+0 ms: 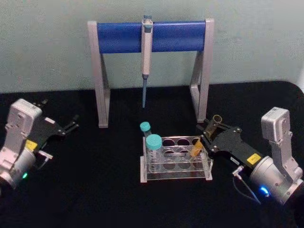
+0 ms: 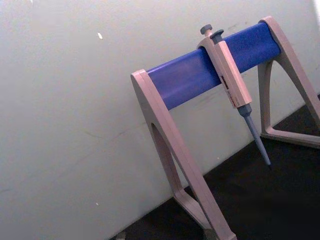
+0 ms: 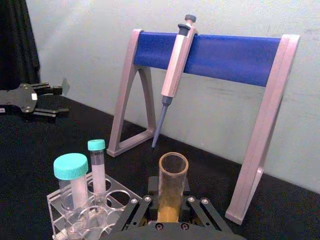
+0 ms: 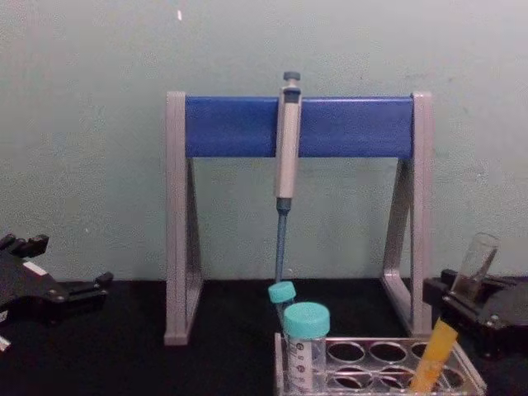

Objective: Pick up the test tube from the test tube rack, shake it, then place it back into the test tube rack.

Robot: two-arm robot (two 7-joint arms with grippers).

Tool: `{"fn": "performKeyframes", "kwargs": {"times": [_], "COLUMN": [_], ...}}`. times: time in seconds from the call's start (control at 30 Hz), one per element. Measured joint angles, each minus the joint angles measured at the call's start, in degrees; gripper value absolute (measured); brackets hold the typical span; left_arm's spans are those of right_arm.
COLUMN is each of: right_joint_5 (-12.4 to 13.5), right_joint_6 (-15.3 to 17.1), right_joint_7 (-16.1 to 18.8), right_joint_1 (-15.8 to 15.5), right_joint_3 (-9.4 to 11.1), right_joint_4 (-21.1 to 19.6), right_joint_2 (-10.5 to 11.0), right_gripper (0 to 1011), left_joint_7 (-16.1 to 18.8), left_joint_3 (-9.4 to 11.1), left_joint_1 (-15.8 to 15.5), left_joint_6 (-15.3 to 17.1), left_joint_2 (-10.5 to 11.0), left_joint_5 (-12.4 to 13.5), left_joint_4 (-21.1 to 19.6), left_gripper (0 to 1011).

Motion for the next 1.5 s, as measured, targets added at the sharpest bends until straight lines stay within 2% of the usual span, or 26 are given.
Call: {"fn": "performKeyframes", "kwargs": {"times": [0.07, 0.77, 1.5], "right_joint_5": [0.00, 0.12, 0.34], "right_joint_6": [0.00, 0.00, 0.76], "right_joint_7": [0.00, 0.74, 1.63], "right_joint_1": [0.00, -0.01, 0.37], "right_joint_3": [0.00, 0.33, 1.02], "right_joint_4": [0.00, -0.50, -4.04], "right_joint_2": [0.00, 0.06, 1.67], "right_gripper": [224, 224, 223], "left_joint_7": [0.00, 0.00, 0.00], "left_joint_3": [0.00, 0.00, 0.00], "left_joint_1": [0.00, 0.00, 0.00], "left_joint_6": [0.00, 0.00, 0.00], "left_joint_2": [0.00, 0.00, 0.00], "left_joint_5": [0.00, 0.00, 0.00], "left_joint_4": [0.00, 0.00, 0.00], "left_gripper": [1001, 1001, 1001]}}
